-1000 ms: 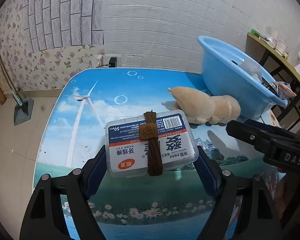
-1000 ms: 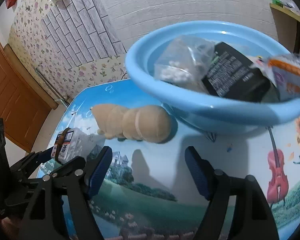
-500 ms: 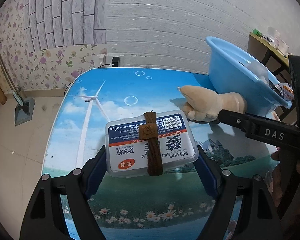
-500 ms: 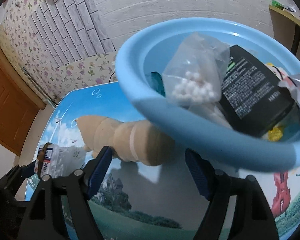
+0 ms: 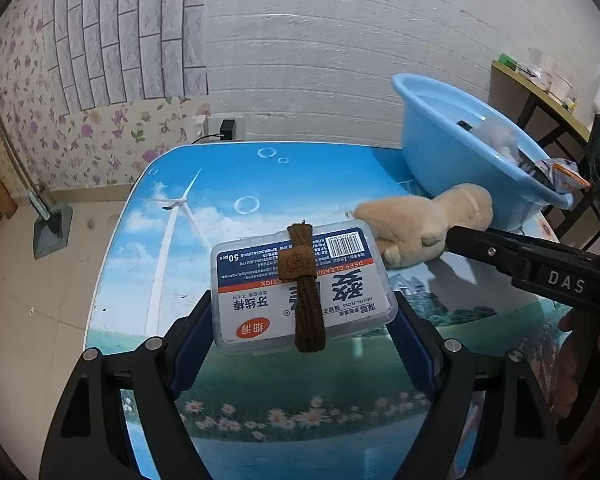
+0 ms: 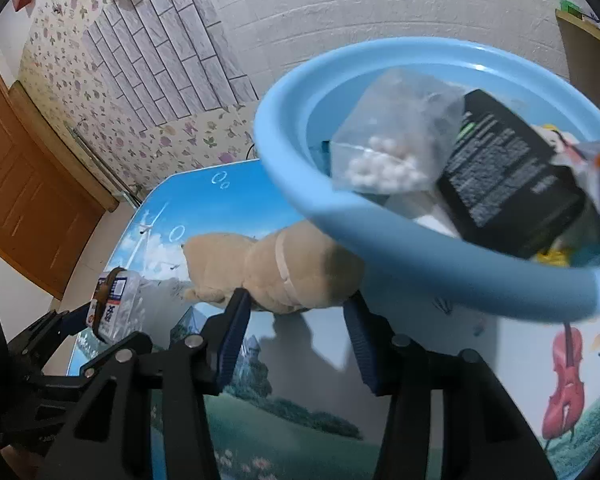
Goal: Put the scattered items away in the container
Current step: 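Grasp the toothpick box with the left gripper and lift it, then grasp the beige plush doll with the right gripper while the left holds the box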
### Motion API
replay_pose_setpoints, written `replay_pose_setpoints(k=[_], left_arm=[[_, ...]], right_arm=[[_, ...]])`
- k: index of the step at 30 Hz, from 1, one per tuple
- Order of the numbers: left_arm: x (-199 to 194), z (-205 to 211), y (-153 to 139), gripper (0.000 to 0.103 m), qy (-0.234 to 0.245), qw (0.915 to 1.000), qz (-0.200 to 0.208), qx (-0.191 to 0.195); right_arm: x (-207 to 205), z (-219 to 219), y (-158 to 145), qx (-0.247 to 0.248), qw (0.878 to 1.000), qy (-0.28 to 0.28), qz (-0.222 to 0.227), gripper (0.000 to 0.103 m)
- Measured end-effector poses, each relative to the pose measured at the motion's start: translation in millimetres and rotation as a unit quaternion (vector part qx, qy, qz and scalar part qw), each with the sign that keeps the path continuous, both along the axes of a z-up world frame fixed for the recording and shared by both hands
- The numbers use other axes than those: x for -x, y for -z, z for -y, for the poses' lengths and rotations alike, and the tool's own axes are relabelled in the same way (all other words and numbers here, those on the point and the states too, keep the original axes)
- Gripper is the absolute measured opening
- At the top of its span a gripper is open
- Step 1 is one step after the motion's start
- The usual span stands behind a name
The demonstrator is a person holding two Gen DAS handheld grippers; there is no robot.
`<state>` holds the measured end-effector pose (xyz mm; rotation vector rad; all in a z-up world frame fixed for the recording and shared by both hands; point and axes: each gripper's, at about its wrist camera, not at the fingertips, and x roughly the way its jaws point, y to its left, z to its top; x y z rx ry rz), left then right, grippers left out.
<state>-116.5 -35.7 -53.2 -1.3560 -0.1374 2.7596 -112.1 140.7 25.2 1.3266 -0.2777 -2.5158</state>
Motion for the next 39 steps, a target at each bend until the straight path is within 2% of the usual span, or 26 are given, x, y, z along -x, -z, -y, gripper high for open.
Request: replay_pose_setpoints(k=[9,11,12,13,14,19,22,25,29,39], left_arm=[[-14,-32,-6,0.082,0.016,0.9998,0.001,0.008],[-18,-42,-8,0.082,0.026,0.9995,0.000,0.016],[-20,-48,-9,0.082,0.031,0.9993,0.000,0.020],[-22,-54,-10,0.082,0.037,0.9990,-0.001,0.025],[-23,-57,-10,0.082,0.039,0.9989,-0.001,0.027],[-28,-71,-10,0.082,0.049,0.9983,0.005,0.031],[-29,-77,-10,0.082,0.053,0.9979,0.006,0.038],[-29,-78,-12,0.082,0.054,0.9977,0.004,0.041],[-28,-75,-11,0.082,0.051,0.9978,0.007,0.043],[-23,-56,0,0.082,0.037,0.9988,0.014,0.030]], right_arm=[[-42,-51,-16,0.025,1.000,0.008,-0.011,0.043],[-48,-60,-19,0.033,0.999,0.013,-0.014,0.040],[-52,-67,-20,0.037,0.999,0.015,-0.015,0.037],[-57,-74,-21,0.047,0.999,0.015,-0.017,0.017],[-62,-83,-21,0.054,0.998,0.016,-0.015,0.013],[-78,-106,-24,0.067,0.997,0.031,-0.019,0.016],[-83,-113,-24,0.085,0.996,0.021,-0.017,0.016],[-86,-106,-24,0.081,0.997,0.007,-0.016,0.017],[-85,-92,-20,0.076,0.997,-0.011,-0.005,0.034],[-83,-67,-13,0.061,0.997,-0.034,0.013,0.035]])
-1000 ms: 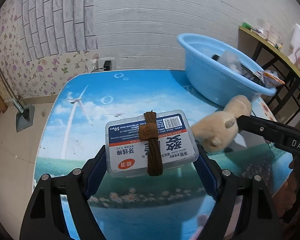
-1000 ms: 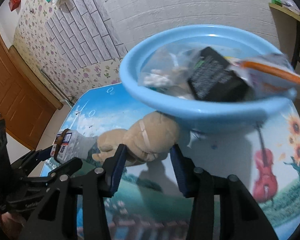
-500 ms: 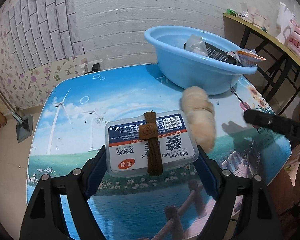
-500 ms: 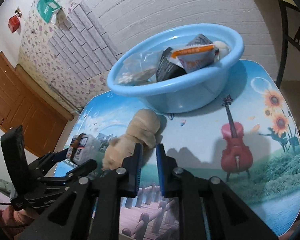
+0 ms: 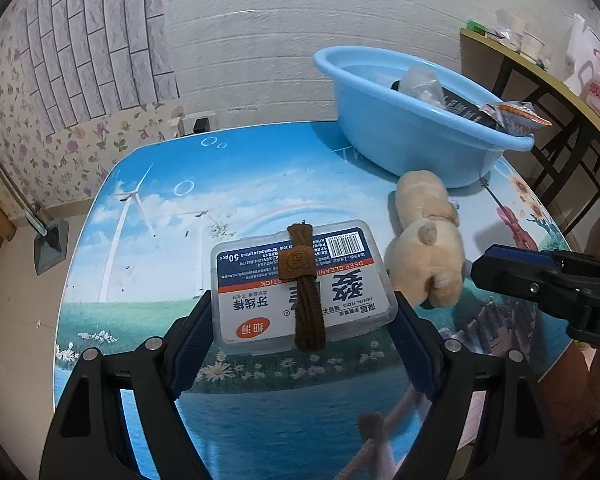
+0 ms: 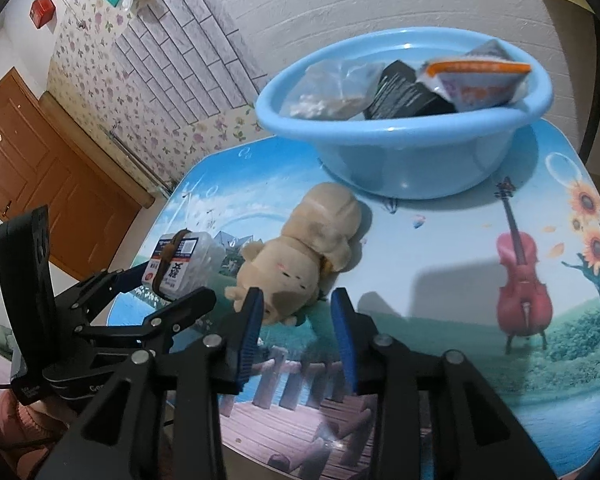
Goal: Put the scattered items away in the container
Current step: 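Grasp the beige plush doll with the right gripper while the left holds the box, then carry the toothpick box and plush doll over the blue basin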
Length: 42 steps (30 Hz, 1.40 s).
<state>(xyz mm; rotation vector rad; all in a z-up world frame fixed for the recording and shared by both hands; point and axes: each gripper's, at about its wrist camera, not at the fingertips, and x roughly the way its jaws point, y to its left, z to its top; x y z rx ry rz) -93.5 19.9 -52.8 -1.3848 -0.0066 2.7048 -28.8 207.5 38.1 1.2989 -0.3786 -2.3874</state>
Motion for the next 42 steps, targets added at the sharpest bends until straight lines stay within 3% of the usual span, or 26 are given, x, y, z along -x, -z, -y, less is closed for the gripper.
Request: replay_pose_setpoints(k=[3,7,13,17,27,31,42], left_arm=[[2,5,4,0.082,-0.002,1.0000,0.003,-0.009],[6,11,8,0.082,0.000,0.9999,0.002,-0.011],[13,24,15,0.082,-0.008,0.9996,0.005,-0.026],[16,31,20,0.082,-0.016,0.9993,0.008,-0.032],[19,38,22,0.082,-0.019,0.9992,0.008,-0.034],[19,38,17,0.082,-0.022,0.9993,0.003,-0.032],[11,29,-2,0.082,-0.028,0.9994,-0.003,-0.020]], right_arm=[[2,5,-1,-0.002,1.000,-0.001,0.005,0.036],[8,7,0,-0.005,1.000,0.014,0.014,0.059],[22,4,8,0.019,0.998,0.039,0.039,0.062],[27,17,14,0.008,0.998,0.036,0.052,0.071],[39,40,23,-0.022,0.997,0.024,0.066,0.071],[39,38,21,-0.033,0.998,0.020,0.049,0.058],[16,28,-8,-0.015,1.000,-0.008,-0.012,0.054]])
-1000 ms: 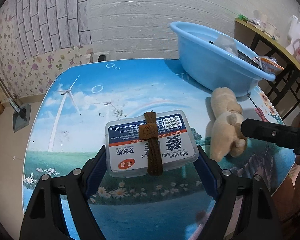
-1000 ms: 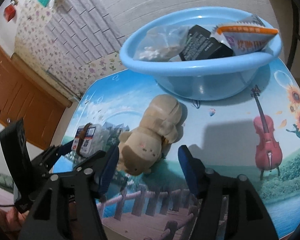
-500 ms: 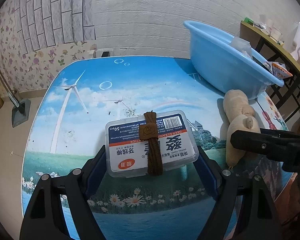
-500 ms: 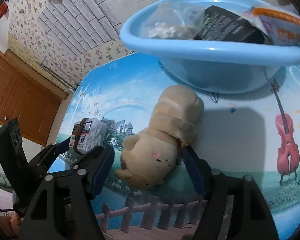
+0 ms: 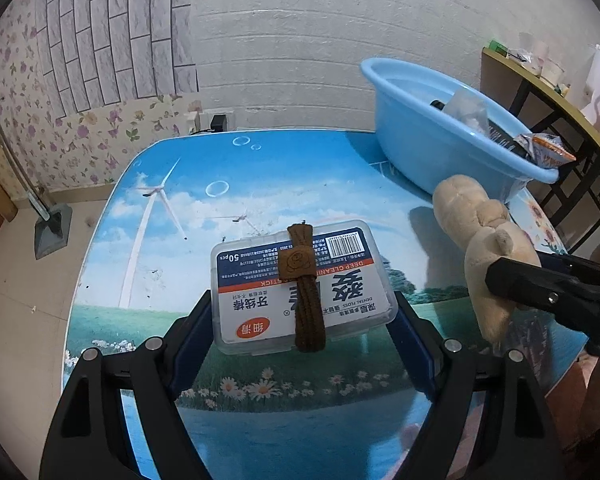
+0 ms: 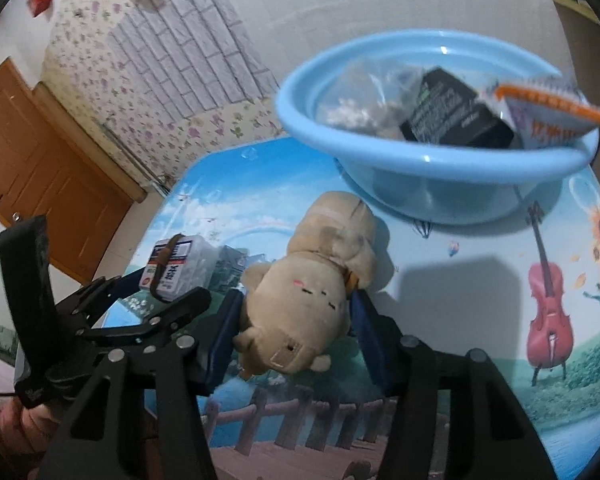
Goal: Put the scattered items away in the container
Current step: 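Carry the toothpick box and plush doll over the blue basin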
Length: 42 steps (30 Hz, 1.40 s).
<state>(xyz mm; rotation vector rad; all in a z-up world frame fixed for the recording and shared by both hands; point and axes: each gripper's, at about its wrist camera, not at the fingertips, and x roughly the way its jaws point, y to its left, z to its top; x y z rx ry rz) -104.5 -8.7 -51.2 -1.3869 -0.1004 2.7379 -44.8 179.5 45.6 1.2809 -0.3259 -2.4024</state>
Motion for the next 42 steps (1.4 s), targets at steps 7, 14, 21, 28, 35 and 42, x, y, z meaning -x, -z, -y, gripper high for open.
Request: replay_pose_setpoints(k=[7,14,21,28,35,42], left_arm=[[-5,-9,-23,0.082,-0.004,0.9998,-0.017,0.010],[-3,-27,-56,0.082,0.012,0.9989,-0.044,0.009],[9,-54,-75,0.082,0.041,0.9974,-0.058,0.012],[29,-81,-91,0.082,0.063,0.9953,-0.072,0.016],[60,-107,-96,0.082,0.077,0.9936,-0.078,0.030],[93,-128,-97,0.083,0.093,0.9919,-0.078,0.037]], right_arm=[[-18,-11,-25,0.062,0.997,-0.030,-0.041,0.054],[-32,-34,-54,0.101,0.992,-0.023,-0.078,0.054],[-31,-70,-75,0.102,0.989,0.017,-0.109,0.054],[-25,-100,-81,0.106,0.985,0.051,-0.125,0.054],[-11,-135,-74,0.114,0.981,0.091,-0.129,0.054],[12,-151,-71,0.104,0.980,0.097,-0.135,0.054]])
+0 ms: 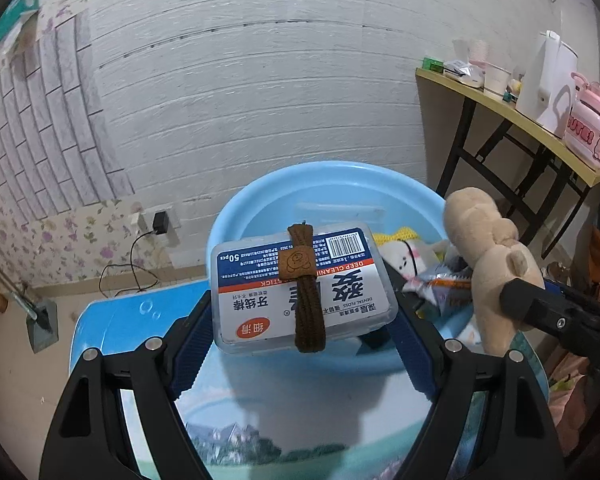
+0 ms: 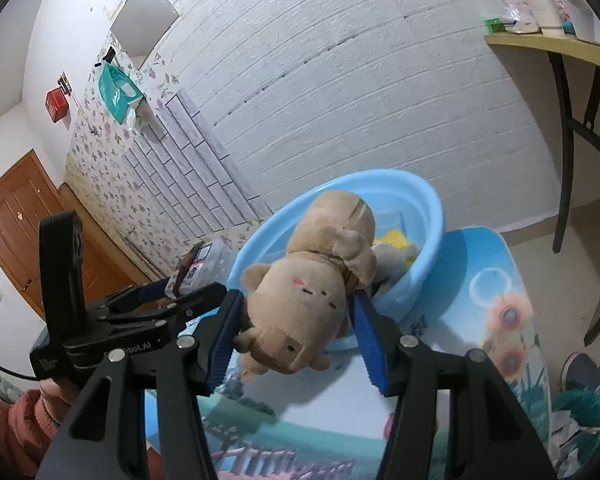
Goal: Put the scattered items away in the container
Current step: 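Carry the toothpick box and plush doll over the blue basin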
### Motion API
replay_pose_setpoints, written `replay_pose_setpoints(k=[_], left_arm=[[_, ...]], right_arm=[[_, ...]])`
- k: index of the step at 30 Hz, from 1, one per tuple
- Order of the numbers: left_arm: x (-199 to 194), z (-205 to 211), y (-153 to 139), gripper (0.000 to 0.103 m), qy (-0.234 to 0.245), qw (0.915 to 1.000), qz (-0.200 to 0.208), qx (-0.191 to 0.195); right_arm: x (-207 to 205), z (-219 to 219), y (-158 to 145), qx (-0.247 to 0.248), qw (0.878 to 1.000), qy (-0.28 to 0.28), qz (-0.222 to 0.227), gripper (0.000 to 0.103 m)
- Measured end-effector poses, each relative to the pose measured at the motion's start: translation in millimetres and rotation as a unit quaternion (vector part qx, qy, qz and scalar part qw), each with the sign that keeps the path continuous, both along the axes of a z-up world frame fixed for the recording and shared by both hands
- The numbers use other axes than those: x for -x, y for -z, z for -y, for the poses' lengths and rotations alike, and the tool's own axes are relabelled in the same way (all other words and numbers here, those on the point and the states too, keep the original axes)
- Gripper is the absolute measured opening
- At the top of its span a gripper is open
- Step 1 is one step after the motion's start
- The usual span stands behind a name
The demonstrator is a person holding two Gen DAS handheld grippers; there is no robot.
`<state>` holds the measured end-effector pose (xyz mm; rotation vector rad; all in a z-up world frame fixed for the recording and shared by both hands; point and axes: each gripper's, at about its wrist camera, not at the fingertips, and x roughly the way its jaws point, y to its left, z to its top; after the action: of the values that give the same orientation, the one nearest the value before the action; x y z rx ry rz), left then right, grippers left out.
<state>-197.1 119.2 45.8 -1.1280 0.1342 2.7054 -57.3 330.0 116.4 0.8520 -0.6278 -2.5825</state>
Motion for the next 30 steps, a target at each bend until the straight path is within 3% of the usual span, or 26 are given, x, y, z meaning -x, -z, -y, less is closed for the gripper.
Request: replay_pose_setpoints(k=[16,30], left_arm=[[52,-9,22,0.083,0.010,0.9997,0.015,0.017],[35,6,-3,0.087,0.020,0.9995,-0.020,-0.013]], right_arm=[[63,-7,3,-0.028,1.000,0.010,-0.009,0.057],[67,14,-8,-0.055,0.998,0.009,-0.001,0.061]])
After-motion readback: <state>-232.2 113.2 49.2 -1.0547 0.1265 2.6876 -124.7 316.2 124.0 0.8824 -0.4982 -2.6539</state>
